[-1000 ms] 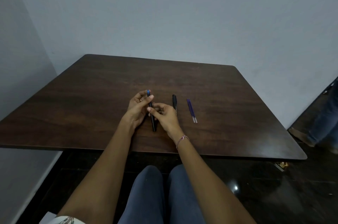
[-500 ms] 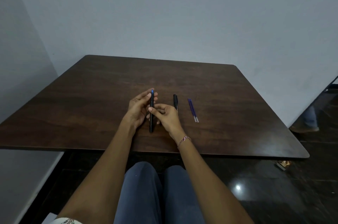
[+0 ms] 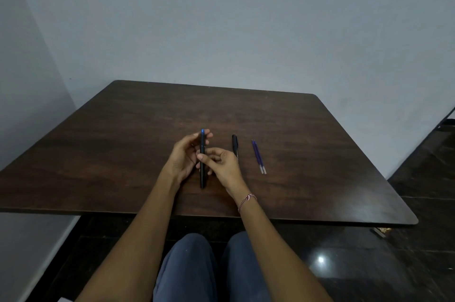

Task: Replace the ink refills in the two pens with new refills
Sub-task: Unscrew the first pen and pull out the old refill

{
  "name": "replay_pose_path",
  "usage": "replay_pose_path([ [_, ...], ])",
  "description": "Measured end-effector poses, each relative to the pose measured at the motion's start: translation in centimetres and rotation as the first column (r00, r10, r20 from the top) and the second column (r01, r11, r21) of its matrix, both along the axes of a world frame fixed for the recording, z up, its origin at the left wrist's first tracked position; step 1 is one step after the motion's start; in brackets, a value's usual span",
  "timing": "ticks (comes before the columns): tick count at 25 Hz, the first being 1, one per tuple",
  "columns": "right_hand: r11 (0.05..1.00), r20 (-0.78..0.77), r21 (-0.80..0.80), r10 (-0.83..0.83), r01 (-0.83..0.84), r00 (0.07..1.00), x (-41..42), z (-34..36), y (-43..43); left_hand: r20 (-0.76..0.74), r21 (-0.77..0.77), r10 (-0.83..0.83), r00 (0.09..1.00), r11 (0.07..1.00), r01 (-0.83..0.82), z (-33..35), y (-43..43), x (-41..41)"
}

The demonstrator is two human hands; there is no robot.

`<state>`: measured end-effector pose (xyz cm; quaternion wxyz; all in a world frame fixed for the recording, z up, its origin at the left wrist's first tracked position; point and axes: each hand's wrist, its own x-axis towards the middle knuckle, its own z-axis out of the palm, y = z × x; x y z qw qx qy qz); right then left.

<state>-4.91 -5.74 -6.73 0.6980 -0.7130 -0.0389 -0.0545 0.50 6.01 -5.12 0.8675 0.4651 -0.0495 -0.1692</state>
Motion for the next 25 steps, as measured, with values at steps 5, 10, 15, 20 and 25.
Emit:
replay_pose_path([
  [5, 0.999, -0.002, 0.039, 0.031, -0.031, 1.0, -0.15, 0.03, -0.02, 0.057, 0.075, 0.031, 0.998, 0.997, -0.035, 0.08, -0.09, -0.32],
  [10, 0.998, 0.007, 0.05, 0.037, -0.038, 0.999, 0.03, 0.03, -0.05, 0.064, 0.068, 0.069, 0.996, 0.995, -0.074, 0.12, -0.28, -0.3],
  [15, 1.0, 0.012, 0.011, -0.007, 0.006, 1.0, 0.28, -0.25, 0.07, 0.057, -0.047, -0.006, 0.998, 0.999, 0.008, -0.16, -0.08, 0.08],
  [20, 0.999, 0.015, -0.006, -0.044, 0.044, 0.999, -0.04, 0.07, 0.19, 0.075, -0.021, 0.107, 0.991, 0.994, -0.106, -0.21, 0.12, 0.09],
  [25, 0.986, 0.025, -0.134, -0.094, 0.096, 0.995, 0.15, -0.16, 0.05, 0.108, 0.008, 0.2, 0.974, 0.979, -0.202, -0.46, -0.31, 0.37],
])
